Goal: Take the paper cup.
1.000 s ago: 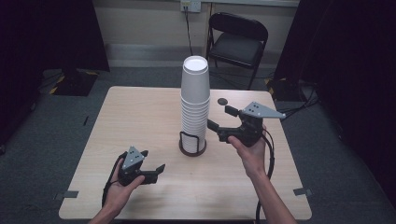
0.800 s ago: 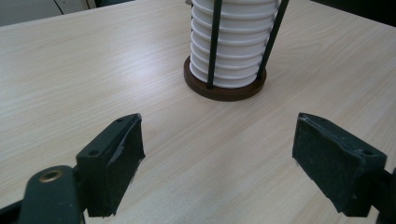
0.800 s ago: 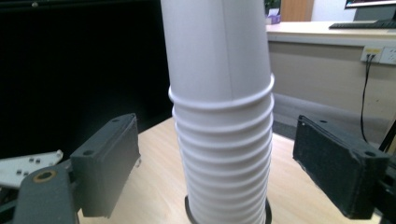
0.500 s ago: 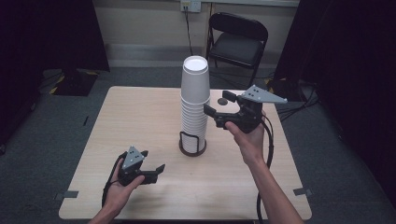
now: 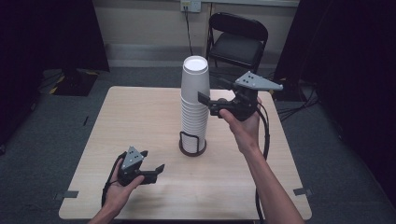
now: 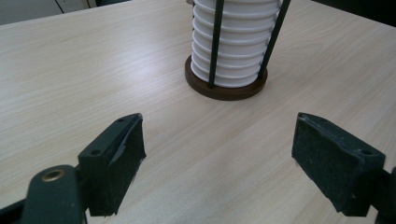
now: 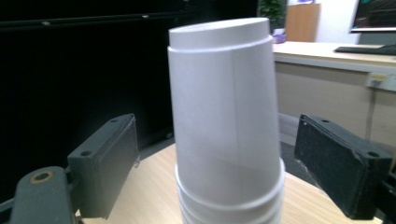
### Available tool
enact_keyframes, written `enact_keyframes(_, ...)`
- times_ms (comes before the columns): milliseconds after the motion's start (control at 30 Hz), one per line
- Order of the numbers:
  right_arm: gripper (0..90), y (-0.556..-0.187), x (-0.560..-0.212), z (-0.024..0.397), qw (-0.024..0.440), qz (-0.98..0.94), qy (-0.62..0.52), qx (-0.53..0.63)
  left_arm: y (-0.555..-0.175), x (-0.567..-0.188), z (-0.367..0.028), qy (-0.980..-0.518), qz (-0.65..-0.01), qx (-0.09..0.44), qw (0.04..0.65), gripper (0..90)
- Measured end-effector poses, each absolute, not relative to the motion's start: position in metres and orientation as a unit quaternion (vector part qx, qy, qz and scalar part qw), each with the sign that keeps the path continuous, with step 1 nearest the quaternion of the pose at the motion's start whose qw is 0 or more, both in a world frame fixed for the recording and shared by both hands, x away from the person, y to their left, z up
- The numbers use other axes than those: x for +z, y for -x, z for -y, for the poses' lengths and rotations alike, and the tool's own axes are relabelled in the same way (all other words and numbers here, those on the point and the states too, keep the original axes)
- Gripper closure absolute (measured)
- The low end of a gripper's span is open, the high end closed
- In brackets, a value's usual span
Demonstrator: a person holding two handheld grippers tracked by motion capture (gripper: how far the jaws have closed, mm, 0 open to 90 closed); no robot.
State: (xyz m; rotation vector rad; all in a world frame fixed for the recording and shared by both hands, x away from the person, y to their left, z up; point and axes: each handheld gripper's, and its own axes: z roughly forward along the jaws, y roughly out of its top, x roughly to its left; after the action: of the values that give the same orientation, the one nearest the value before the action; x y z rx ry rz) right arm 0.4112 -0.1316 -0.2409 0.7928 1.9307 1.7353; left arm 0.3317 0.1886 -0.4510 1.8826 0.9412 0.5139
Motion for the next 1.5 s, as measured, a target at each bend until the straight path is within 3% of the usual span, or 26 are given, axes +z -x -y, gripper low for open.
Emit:
enact_keyframes(500, 13.0, -0.439, -0.24, 0.11, 0.204, -0.693, -0.294, 0.626, -0.332, -0.451, -0.189, -0.766, -0.386, 0.209, 0.469, 17.1)
enact_keyframes(900, 10.4, -0.458, -0.259, 0.092, 0.201, -0.71, -0.308, 0.601, -0.332, -0.45, -0.193, -0.761, -0.392, 0.211, 0.472, 17.5)
enact_keyframes(1100, 10.2, -0.457, -0.262, 0.084, 0.229, -0.721, -0.307, 0.577, -0.332, -0.451, -0.192, -0.761, -0.394, 0.21, 0.472, 17.5)
enact_keyframes(1500, 9.2, -0.46, -0.267, 0.081, 0.229, -0.725, -0.31, 0.571, -0.332, -0.451, -0.193, -0.764, -0.39, 0.211, 0.469, 17.5)
